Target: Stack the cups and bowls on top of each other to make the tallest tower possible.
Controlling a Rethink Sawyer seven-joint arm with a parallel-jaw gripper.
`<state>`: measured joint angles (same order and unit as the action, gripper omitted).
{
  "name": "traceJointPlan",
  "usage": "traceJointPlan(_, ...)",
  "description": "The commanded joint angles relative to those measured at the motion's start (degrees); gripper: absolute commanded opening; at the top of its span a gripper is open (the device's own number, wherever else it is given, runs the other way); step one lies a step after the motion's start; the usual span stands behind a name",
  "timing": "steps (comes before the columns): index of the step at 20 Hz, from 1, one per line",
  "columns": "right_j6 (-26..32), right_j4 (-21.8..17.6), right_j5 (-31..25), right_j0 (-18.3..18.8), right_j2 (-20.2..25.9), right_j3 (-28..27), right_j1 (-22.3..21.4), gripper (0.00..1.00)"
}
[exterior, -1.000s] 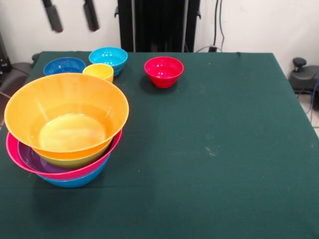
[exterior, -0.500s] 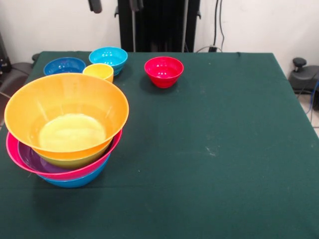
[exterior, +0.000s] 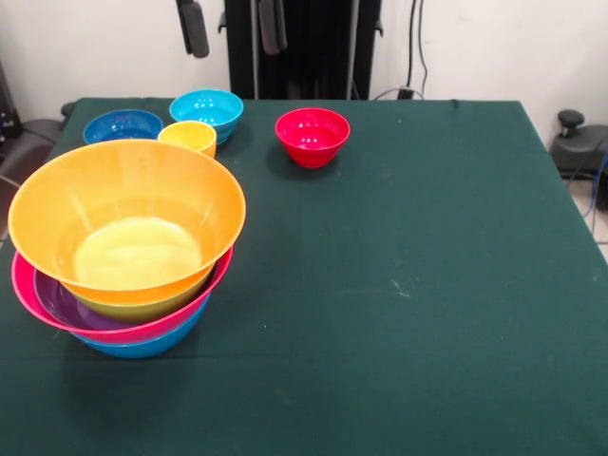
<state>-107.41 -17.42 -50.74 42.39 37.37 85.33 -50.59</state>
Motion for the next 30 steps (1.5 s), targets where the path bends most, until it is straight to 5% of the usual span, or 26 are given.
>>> traceJointPlan(1, -3.01, -1.6, 2.94, -1.11, -4.05, 5.8, 4.45, 1.0)
traceJointPlan(10, -2.46, -1.22, 3.51, -0.81, -5.25, 7.44, 3.86, 1.0)
traceJointPlan(20, -2.27, 0.77, 0.27, -0.57, -6.36, 12.68, -2.42, 1.0)
traceJointPlan(30, -5.99, 0.33, 3.7, -3.77, -8.09, 12.76, -0.84, 1.0)
